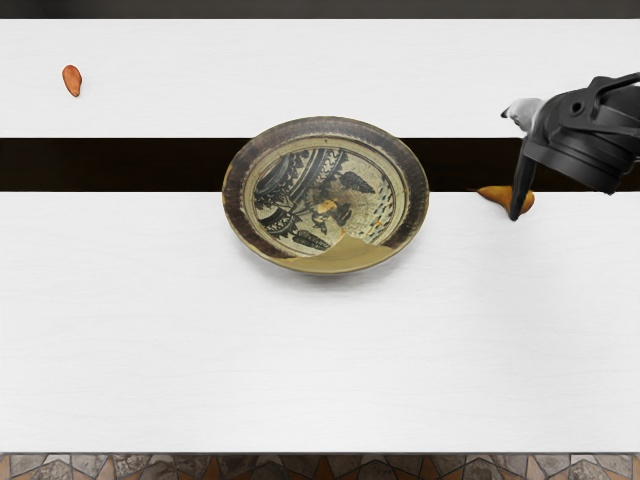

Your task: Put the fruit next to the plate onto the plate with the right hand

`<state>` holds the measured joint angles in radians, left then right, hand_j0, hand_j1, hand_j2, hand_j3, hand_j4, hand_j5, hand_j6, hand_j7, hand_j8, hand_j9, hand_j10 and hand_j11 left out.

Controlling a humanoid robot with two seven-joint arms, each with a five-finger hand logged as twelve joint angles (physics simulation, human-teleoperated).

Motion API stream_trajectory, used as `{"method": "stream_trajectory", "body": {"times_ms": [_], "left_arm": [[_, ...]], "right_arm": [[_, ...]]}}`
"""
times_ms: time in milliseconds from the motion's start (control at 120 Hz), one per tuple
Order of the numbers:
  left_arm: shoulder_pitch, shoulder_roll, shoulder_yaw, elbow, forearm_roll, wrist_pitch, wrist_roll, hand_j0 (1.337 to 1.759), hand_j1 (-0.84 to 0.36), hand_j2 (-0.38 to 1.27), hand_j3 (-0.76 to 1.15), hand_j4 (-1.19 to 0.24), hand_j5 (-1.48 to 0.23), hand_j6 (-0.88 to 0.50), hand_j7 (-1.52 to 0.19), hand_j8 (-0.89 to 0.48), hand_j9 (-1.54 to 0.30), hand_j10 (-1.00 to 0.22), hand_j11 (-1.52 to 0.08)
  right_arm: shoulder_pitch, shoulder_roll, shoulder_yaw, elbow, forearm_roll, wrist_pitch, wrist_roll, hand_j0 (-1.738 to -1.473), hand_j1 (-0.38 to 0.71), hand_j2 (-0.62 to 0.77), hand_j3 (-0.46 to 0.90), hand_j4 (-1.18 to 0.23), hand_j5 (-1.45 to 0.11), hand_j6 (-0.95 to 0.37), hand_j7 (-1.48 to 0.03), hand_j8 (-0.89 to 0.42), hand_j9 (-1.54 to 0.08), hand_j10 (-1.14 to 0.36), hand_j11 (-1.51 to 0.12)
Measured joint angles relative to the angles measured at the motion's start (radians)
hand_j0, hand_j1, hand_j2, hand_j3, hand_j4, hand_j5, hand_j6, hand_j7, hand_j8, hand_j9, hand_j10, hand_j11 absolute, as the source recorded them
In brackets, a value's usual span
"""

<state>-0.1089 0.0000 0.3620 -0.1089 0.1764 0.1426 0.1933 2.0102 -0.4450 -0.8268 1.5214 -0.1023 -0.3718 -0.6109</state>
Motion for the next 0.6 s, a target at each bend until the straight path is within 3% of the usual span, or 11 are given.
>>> {"method": "stream_trajectory", "body": {"times_ms": [200, 383, 600], "left_arm": [[0.000, 0.000, 0.000, 0.000, 0.000, 0.000, 0.000, 1.658, 0.35, 0.00, 0.00, 0.00, 0.00, 0.00, 0.00, 0.00, 0.00, 0.00, 0.00], [0.000, 0.000, 0.000, 0.000, 0.000, 0.000, 0.000, 1.658, 0.35, 0.00, 0.00, 0.00, 0.00, 0.00, 0.00, 0.00, 0.00, 0.00, 0.00], [0.000, 0.000, 0.000, 0.000, 0.000, 0.000, 0.000, 1.658, 0.35, 0.00, 0.00, 0.00, 0.00, 0.00, 0.00, 0.00, 0.00, 0.00, 0.00]], "right_arm": [[0.004, 0.042, -0.075, 0.085, 0.001, -0.130, 0.000, -1.658, -0.29, -0.01, 0.00, -0.05, -0.06, -0.05, -0.06, -0.05, -0.06, -0.05, -0.06], [-0.020, 0.094, -0.094, 0.092, 0.009, -0.218, 0.000, -1.658, -0.22, -0.02, 0.00, -0.11, -0.14, -0.11, -0.14, -0.11, -0.14, -0.11, -0.14], [-0.027, 0.188, -0.095, 0.079, 0.066, -0.237, 0.000, -1.658, -0.28, -0.01, 0.00, -0.06, -0.08, -0.06, -0.08, -0.06, -0.08, -0.06, -0.08]]}}
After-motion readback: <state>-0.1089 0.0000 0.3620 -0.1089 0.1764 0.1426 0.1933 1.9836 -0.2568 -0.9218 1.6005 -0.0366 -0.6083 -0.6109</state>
